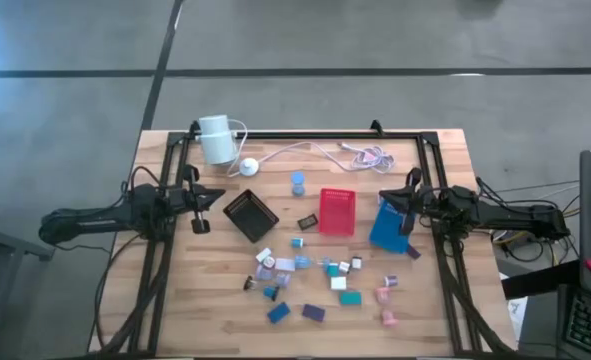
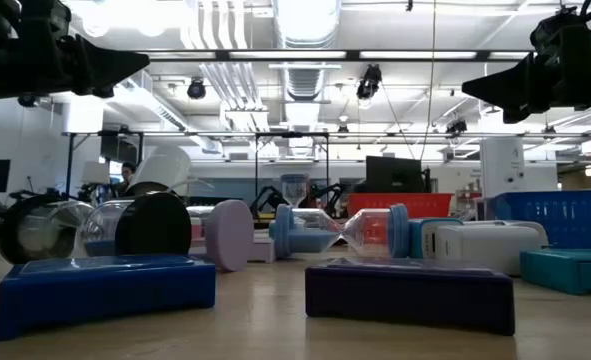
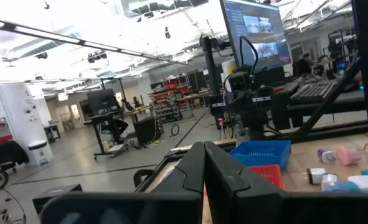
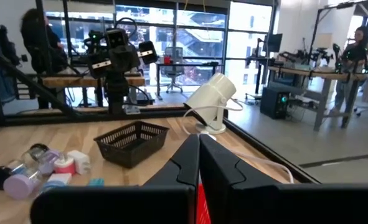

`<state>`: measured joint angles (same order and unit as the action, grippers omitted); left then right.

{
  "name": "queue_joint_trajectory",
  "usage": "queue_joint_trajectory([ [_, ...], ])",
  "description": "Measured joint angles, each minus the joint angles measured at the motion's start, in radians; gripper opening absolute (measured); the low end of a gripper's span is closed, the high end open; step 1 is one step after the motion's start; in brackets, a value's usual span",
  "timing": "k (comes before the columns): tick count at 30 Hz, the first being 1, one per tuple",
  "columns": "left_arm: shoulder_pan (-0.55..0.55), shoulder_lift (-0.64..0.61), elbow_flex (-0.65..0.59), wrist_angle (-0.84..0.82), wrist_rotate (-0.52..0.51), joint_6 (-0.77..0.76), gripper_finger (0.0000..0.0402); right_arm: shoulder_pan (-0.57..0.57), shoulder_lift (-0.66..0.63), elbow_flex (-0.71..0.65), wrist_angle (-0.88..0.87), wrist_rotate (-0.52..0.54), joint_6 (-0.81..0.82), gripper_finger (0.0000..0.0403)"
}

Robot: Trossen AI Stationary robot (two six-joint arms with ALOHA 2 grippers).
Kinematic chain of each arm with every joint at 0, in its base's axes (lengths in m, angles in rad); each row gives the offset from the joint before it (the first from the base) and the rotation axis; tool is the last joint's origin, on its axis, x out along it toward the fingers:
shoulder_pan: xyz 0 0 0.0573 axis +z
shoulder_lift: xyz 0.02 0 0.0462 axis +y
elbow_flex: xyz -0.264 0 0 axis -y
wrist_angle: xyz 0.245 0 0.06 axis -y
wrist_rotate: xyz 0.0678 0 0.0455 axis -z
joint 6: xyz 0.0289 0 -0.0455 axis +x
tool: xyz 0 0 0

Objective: Pick & Place Office items
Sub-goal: Put the top light blue hourglass into the blue bin

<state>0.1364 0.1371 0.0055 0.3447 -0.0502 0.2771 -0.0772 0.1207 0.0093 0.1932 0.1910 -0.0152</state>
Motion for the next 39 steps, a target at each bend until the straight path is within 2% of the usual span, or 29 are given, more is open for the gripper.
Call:
queue_joint_trajectory([
  [18,0.000,0.000,0.000,0.000,0.000,-0.004,0.0009,0.000,0.001,0.000,-0.002,0.021,0.034,0.0008],
  [28,0.000,0.000,0.000,0.015,0.000,-0.147,0.0009,0.000,0.001,0.000,-0.002,0.021,0.039,0.0008],
  [35,0.000,0.000,0.000,0.015,0.000,-0.138,0.0009,0.000,0.001,0.000,-0.002,0.021,0.038,0.0008],
  [39,0.000,0.002,0.000,0.014,-0.006,-0.085,0.0009,0.000,0.001,0.000,-0.003,0.021,0.034,0.0008],
])
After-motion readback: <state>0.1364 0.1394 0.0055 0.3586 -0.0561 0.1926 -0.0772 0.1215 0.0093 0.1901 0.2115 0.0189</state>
